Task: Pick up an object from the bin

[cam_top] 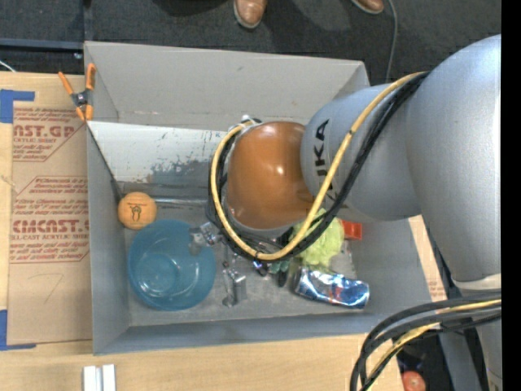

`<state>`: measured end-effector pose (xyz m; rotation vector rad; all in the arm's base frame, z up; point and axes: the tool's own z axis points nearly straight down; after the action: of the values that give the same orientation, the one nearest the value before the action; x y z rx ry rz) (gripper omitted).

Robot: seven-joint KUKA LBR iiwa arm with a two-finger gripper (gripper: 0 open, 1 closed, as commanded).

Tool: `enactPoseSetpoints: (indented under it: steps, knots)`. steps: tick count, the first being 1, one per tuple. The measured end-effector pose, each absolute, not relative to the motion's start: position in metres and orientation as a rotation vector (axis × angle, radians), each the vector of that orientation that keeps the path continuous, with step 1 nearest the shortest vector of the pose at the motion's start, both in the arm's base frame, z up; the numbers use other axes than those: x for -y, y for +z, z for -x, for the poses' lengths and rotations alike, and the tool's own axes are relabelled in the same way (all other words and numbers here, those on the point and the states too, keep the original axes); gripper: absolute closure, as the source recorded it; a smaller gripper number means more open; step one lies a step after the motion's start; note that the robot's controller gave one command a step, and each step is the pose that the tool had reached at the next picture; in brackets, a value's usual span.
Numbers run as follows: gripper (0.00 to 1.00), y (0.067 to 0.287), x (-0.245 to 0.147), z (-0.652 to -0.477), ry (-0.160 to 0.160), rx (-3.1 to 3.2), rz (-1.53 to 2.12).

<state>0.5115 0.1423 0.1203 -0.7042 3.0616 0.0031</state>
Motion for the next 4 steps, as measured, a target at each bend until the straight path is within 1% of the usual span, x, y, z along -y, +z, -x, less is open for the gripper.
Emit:
enactPoseSetpoints:
  steps: [1, 2, 3, 4]
  knots:
    - [0.0, 0.114, -0.131, -0.506, -0.002, -3.061, 0.718]
    - [0.0, 0.069, -0.115, -0.494, 0.001, -3.005, 0.909]
    - [0.0, 0.075, -0.131, -0.514, 0.002, -3.039, 0.811]
    - [1.0, 0.094, -0.102, -0.544, 0.004, -2.968, 1.023]
